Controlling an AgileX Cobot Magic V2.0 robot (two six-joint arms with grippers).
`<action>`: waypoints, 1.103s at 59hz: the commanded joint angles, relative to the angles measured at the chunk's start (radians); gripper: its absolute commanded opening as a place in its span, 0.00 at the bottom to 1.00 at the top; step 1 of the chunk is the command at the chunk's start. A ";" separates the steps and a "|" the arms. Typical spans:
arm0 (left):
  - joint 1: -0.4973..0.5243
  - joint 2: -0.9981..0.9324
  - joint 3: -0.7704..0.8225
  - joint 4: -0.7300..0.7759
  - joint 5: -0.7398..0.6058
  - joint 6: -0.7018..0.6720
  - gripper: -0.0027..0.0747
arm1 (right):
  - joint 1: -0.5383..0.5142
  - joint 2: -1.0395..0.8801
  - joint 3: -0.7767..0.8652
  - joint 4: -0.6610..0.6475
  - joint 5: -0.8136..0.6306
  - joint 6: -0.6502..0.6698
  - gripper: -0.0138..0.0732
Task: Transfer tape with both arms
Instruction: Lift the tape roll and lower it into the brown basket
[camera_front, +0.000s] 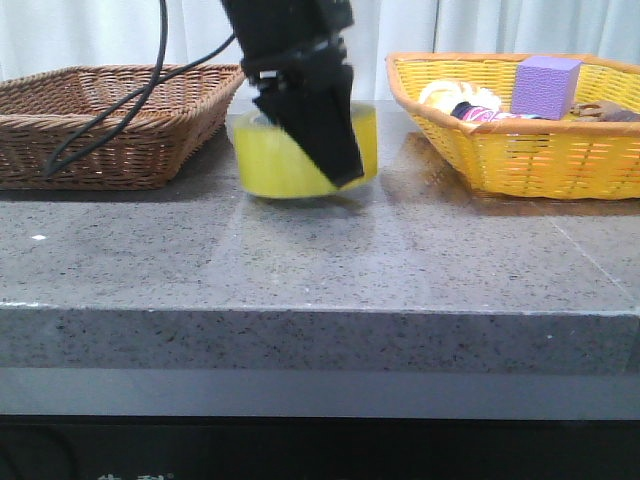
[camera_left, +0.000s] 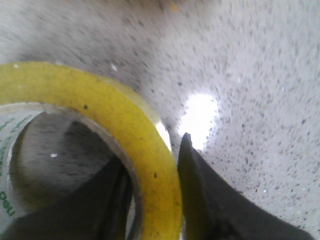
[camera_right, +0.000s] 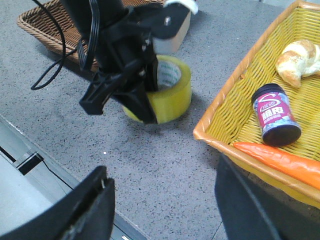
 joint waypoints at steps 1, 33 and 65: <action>-0.002 -0.059 -0.098 -0.001 -0.012 -0.054 0.26 | -0.003 -0.002 -0.026 0.004 -0.069 -0.005 0.70; 0.062 -0.059 -0.318 0.342 0.037 -0.416 0.26 | -0.003 -0.002 -0.026 0.004 -0.070 -0.005 0.70; 0.326 0.005 -0.318 0.340 0.031 -0.494 0.26 | -0.003 -0.002 -0.026 0.004 -0.070 -0.005 0.70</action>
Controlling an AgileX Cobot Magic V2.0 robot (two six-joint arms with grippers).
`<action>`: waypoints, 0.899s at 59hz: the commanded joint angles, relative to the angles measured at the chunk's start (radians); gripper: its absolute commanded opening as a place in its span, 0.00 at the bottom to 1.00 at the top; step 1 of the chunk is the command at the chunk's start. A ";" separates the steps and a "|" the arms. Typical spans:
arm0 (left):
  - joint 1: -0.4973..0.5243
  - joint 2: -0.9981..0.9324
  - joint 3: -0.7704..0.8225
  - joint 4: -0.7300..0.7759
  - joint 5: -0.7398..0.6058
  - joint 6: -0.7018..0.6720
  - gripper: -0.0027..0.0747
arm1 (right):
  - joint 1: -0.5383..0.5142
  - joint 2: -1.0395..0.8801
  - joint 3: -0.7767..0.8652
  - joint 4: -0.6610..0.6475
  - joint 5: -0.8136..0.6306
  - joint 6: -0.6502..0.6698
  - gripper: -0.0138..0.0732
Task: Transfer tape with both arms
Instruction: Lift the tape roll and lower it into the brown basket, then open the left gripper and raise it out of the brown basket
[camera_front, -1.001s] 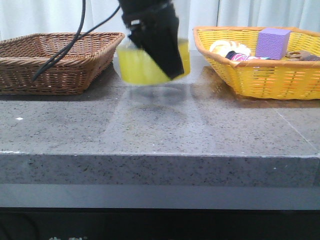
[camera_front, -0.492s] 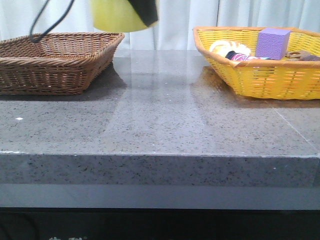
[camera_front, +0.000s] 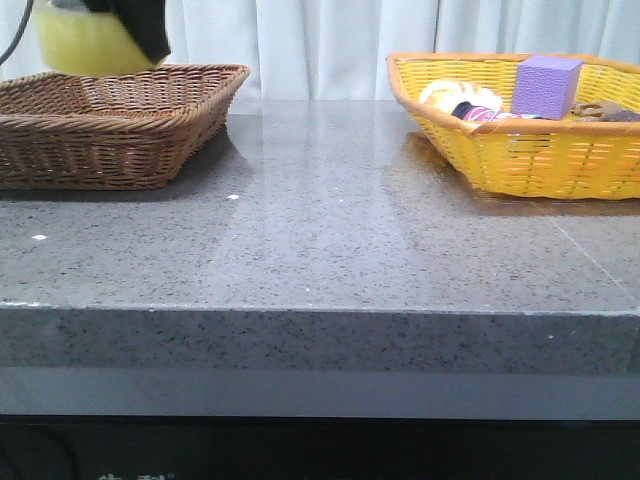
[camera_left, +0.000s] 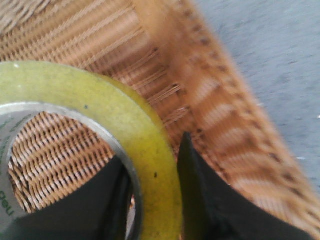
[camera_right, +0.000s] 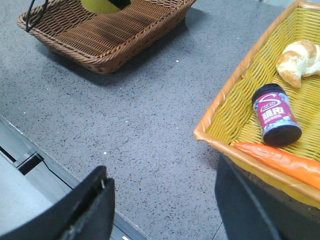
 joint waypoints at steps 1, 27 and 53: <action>0.023 -0.041 -0.036 0.003 -0.039 -0.011 0.26 | -0.003 -0.002 -0.026 0.004 -0.071 -0.005 0.70; 0.055 0.042 -0.036 -0.079 -0.051 -0.032 0.28 | -0.003 -0.002 -0.026 0.004 -0.071 -0.005 0.70; 0.055 0.006 -0.038 -0.079 -0.013 -0.032 0.58 | -0.003 -0.002 -0.026 0.004 -0.071 -0.005 0.70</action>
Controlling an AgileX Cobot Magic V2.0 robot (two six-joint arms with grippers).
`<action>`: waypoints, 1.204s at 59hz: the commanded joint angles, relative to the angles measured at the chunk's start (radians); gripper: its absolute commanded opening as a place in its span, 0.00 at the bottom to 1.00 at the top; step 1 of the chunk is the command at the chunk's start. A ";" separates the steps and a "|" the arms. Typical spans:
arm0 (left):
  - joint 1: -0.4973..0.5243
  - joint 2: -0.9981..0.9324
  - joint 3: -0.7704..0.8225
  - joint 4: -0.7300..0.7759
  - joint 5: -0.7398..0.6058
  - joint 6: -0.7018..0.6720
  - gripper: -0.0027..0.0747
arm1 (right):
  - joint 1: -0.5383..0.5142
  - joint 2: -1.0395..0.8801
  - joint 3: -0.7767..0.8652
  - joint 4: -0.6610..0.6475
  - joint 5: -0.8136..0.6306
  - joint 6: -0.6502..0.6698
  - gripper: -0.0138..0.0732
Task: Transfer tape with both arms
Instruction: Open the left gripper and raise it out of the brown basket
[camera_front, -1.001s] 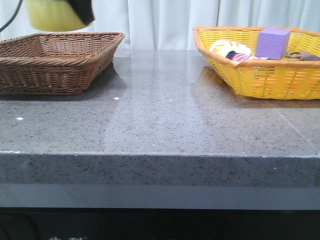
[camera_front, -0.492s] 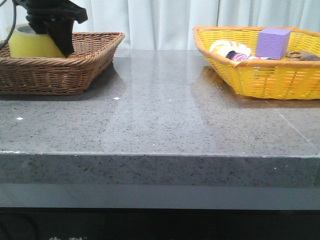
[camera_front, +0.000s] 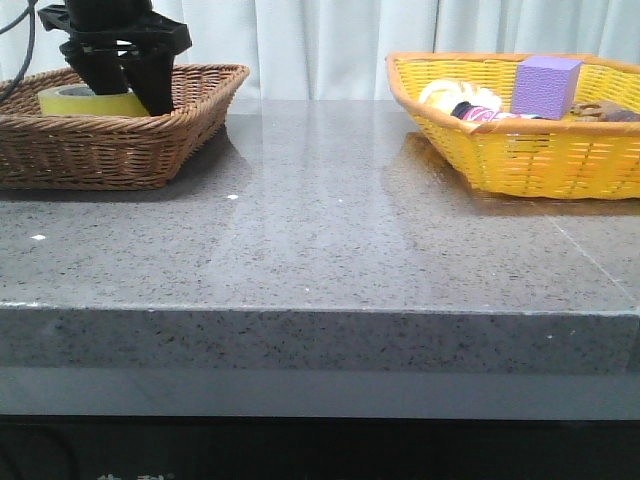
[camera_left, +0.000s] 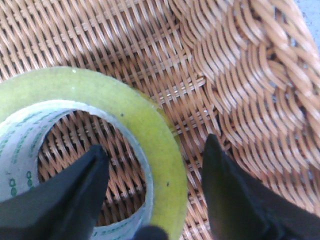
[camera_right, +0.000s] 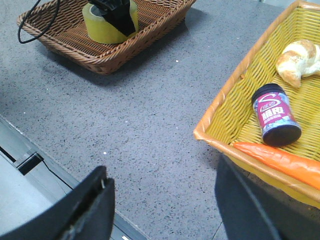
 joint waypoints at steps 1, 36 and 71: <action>-0.002 -0.105 -0.036 0.000 0.002 -0.010 0.58 | -0.003 -0.002 -0.026 0.004 -0.071 -0.005 0.70; -0.002 -0.544 0.148 -0.187 0.030 -0.066 0.58 | -0.003 -0.002 -0.026 0.004 -0.071 -0.005 0.70; -0.009 -1.161 1.014 -0.211 -0.215 -0.057 0.58 | -0.003 -0.002 -0.026 0.003 -0.070 -0.005 0.70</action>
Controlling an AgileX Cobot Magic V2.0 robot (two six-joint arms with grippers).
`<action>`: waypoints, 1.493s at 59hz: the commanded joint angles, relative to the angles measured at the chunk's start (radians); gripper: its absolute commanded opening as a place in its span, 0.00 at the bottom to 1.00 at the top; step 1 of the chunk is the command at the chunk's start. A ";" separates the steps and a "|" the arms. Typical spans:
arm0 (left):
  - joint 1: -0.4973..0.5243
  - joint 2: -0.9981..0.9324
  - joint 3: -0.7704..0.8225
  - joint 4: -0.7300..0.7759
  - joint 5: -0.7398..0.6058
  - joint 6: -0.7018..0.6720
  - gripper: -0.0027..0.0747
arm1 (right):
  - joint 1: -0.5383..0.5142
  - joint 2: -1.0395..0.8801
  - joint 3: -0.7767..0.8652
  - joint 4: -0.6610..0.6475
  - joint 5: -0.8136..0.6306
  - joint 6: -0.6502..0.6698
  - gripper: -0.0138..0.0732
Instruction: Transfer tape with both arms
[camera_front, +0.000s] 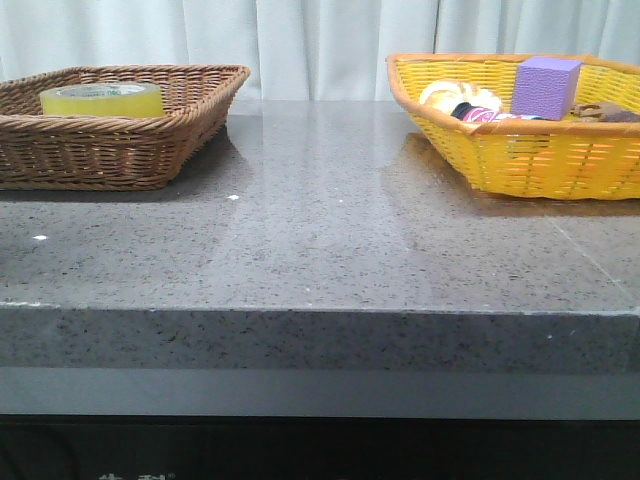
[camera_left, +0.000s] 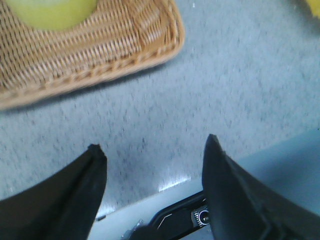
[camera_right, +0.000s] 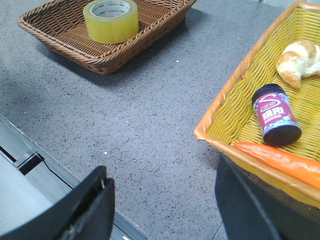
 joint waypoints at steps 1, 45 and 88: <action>-0.009 -0.090 0.074 -0.022 -0.103 0.005 0.58 | -0.003 -0.002 -0.026 0.002 -0.071 -0.006 0.70; -0.007 -0.284 0.261 0.076 -0.284 0.015 0.49 | -0.143 -0.001 -0.026 -0.053 0.003 0.046 0.59; -0.007 -0.284 0.261 0.074 -0.306 0.015 0.01 | -0.143 -0.001 -0.025 -0.053 0.025 0.046 0.08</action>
